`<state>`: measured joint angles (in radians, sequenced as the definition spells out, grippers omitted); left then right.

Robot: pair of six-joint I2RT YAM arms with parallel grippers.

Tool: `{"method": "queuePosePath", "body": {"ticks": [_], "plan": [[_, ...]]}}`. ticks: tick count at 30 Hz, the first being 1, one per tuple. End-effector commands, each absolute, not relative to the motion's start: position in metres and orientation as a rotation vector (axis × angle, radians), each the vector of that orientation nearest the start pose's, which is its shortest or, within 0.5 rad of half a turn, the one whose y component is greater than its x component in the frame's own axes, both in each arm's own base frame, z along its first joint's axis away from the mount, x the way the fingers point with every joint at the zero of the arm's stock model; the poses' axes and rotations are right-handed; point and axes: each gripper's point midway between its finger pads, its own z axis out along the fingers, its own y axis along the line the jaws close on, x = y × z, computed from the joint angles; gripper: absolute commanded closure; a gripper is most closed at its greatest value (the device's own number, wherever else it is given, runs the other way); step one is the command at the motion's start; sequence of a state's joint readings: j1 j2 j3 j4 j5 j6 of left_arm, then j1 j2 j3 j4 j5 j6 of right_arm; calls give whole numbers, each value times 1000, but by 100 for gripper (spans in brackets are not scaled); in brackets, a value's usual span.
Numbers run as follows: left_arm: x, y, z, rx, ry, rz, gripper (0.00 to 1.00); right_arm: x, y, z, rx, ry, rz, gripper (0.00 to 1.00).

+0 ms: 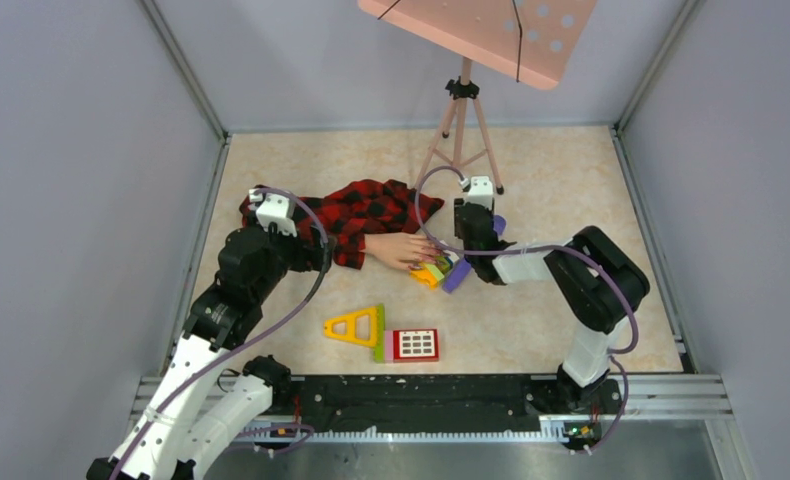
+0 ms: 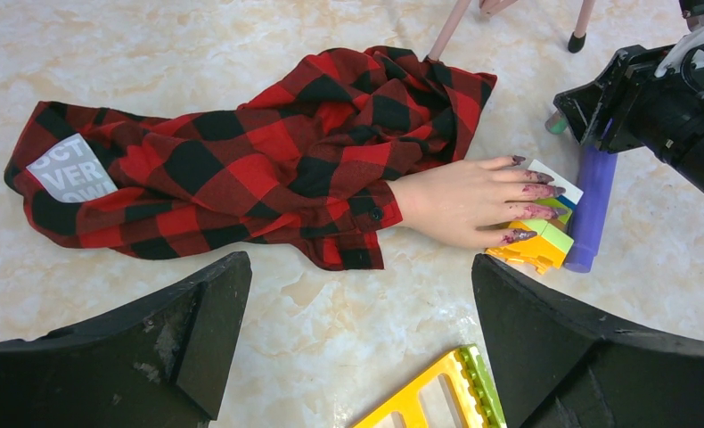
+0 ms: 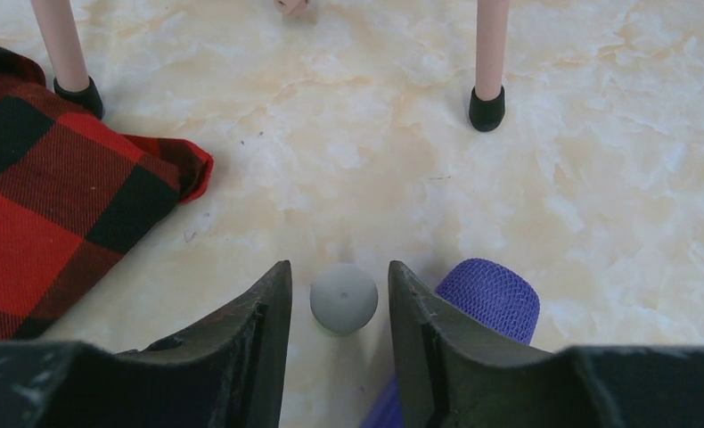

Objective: Paint the nails

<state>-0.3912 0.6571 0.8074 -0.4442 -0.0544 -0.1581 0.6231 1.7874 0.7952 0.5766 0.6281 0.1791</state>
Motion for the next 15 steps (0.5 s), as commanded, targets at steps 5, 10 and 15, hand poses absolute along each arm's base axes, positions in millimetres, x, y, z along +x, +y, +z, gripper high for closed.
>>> {"method": "queuePosePath", "body": {"ticks": [5,10,15], "plan": [[255,-97,266,166,1839,-308,1,433,188,90,-10,1856,-48,38],[255,-92,268,144,1833,-288,1,431,190,106,-22,1839,-20,17],[256,-90,268,137,1836,-278,1,424,191,131,-57,1833,8,9]]}}
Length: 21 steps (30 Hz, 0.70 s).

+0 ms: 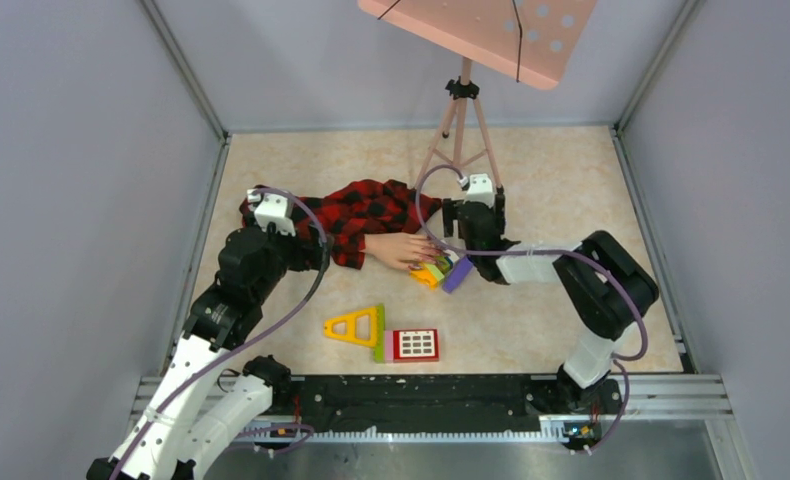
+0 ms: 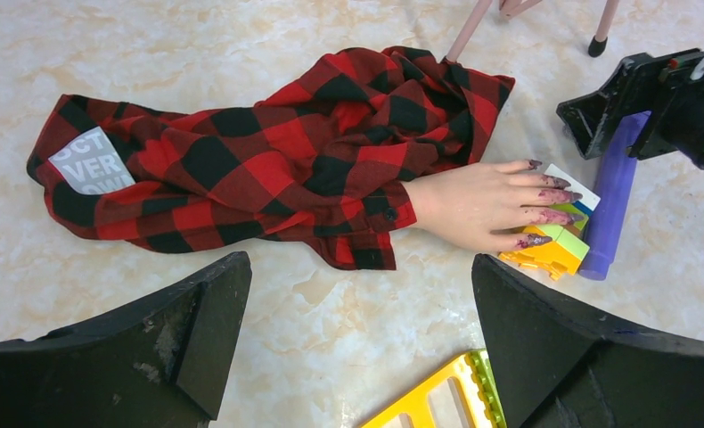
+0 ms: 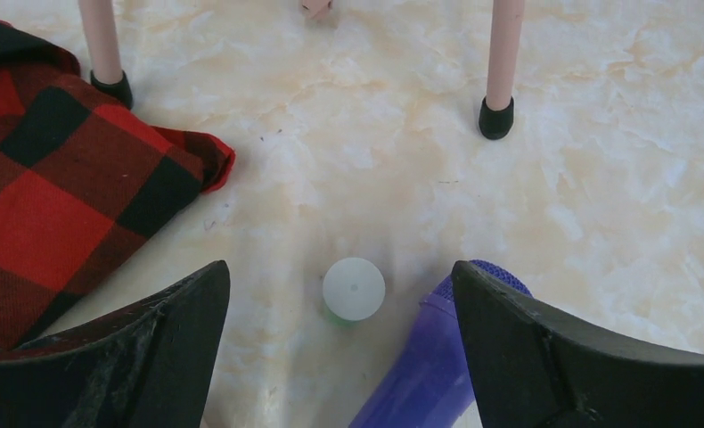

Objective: Paint the nails

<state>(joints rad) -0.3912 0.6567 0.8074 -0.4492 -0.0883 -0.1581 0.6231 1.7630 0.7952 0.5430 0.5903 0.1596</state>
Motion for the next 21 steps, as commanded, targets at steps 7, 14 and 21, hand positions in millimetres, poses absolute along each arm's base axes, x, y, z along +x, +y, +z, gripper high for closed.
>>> {"method": "queuePosePath", "body": {"ticks": [7,14,21], "plan": [[257,-92,267,141,1843,-286,1,400,190,156,-119,1911,95,5],[265,-77,259,64,1882,-260,1,379,143,155,3,2019,258,4],[280,-36,248,-136,1944,-187,1,352,63,156,231,2073,288,3]]}}
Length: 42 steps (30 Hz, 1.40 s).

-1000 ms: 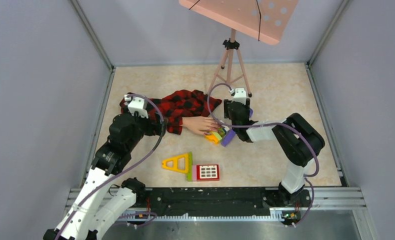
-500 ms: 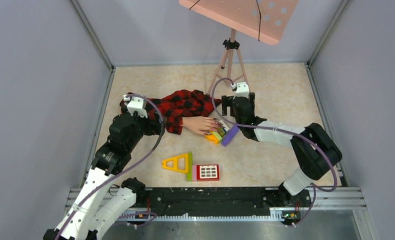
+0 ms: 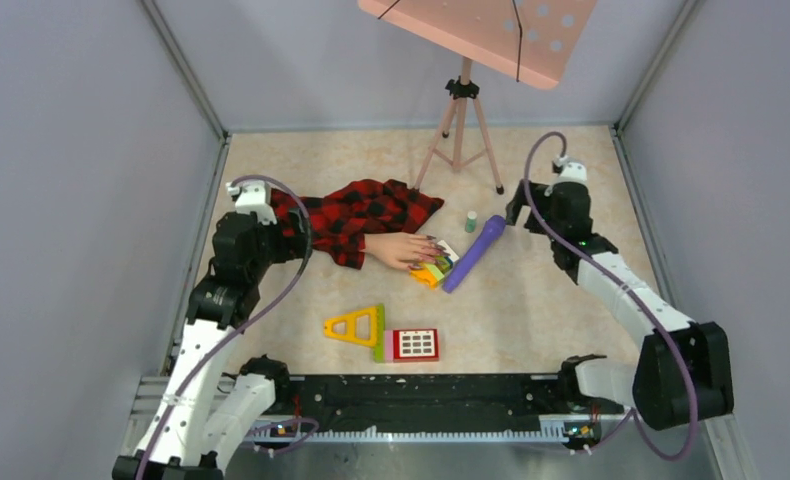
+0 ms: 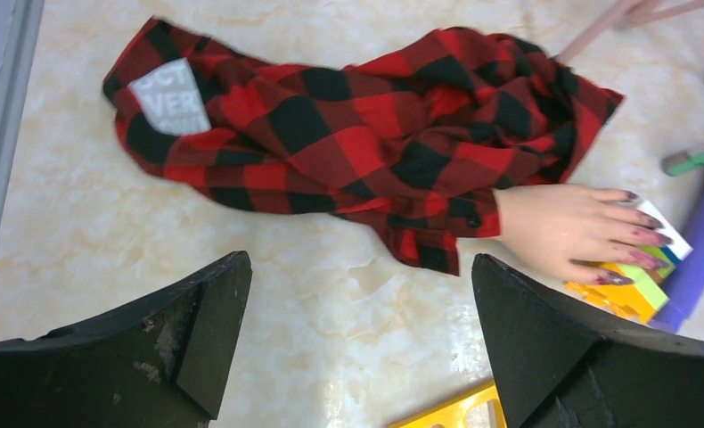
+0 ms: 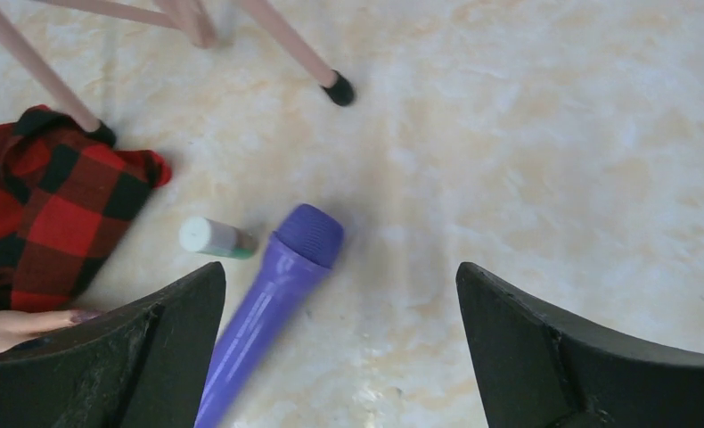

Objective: Paint the nails

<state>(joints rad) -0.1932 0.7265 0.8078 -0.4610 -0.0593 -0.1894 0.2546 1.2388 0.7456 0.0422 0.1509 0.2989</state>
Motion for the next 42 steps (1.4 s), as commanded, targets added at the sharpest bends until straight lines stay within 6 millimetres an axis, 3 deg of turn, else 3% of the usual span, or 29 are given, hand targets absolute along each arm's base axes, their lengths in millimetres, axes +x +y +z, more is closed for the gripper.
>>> {"method": "queuePosePath", "body": {"ticks": [1,6,12,16,24,42], "plan": [[280,-30,251,-163,1935,-162,1,347,51,159,266,2073,273,3],[270,-10,281,-194,1800,-73,1,321,21,195,340,2005,195,2],[244,-6,339,-162,1613,-79,1,301,15,272,265,1816,169,2],[228,-3,346,-159,1559,-78,1,284,7,307,221,1644,133,2],[208,5,301,-201,1577,-60,1,242,-12,312,271,1282,103,3],[208,3,296,-187,1604,-60,1,240,-14,309,285,1306,98,4]]}}
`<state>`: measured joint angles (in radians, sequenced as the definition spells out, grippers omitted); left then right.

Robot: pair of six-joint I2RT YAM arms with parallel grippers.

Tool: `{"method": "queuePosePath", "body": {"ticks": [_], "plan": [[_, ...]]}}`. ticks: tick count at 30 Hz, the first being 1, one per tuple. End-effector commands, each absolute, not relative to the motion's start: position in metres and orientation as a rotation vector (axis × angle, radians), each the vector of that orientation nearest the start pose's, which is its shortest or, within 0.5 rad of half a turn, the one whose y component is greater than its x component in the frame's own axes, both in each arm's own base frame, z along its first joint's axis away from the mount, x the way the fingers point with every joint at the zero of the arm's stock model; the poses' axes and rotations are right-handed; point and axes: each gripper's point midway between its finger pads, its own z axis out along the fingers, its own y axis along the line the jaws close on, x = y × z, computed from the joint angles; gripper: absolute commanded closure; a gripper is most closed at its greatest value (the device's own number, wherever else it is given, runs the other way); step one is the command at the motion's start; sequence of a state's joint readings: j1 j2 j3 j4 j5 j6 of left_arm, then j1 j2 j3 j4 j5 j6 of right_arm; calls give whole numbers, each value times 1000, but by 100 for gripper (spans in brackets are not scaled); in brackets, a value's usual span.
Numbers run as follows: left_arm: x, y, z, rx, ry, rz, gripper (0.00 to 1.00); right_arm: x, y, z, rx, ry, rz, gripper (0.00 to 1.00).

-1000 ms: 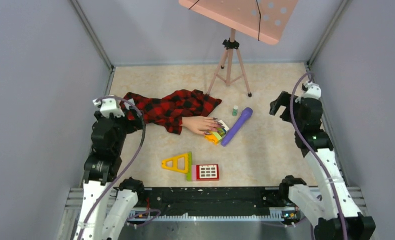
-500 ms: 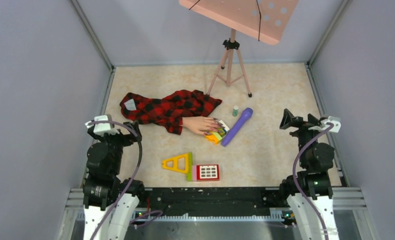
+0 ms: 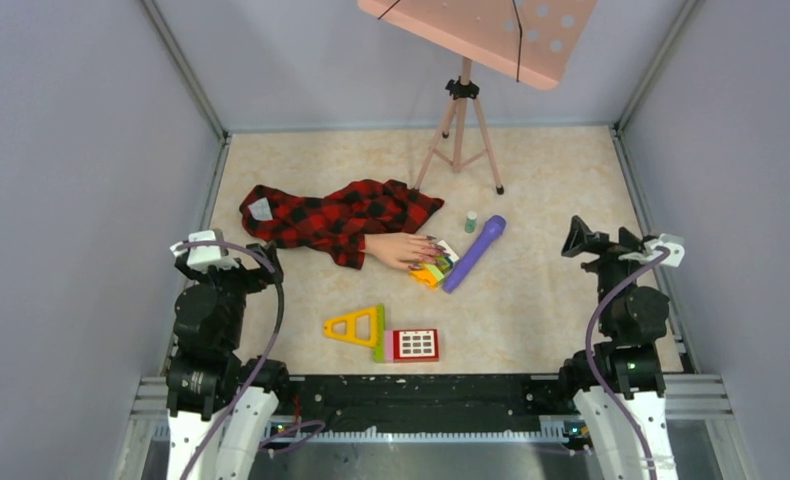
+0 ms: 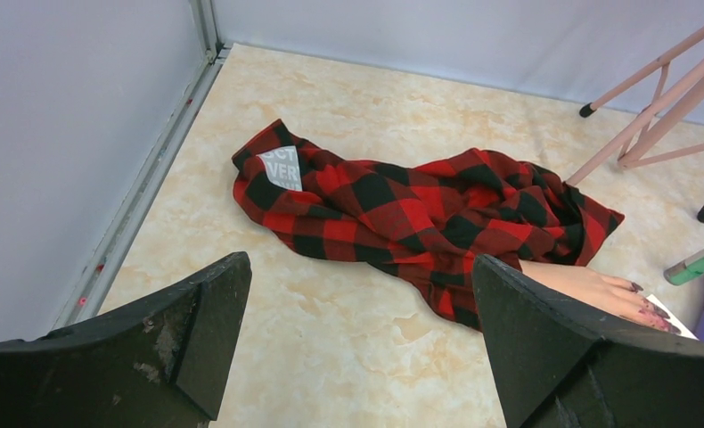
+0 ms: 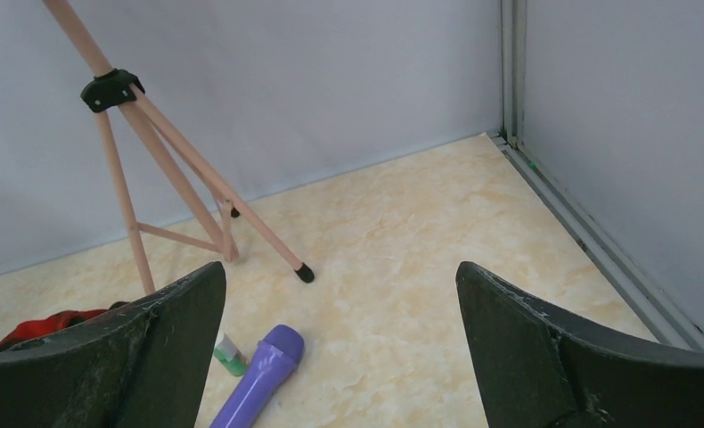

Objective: Paint the nails

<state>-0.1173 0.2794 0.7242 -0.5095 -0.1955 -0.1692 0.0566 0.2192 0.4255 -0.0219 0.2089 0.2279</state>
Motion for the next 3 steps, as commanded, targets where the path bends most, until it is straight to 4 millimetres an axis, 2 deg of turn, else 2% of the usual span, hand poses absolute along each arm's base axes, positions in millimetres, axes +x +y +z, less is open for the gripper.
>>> {"method": "queuePosePath", "body": {"ticks": [1,3], "plan": [[208,3,296,-184,1605,-62,1,240,-14,309,285,1308,97,4],[208,1,297,-178,1604,-69,1,241,-13,309,285,1311,97,4]]}}
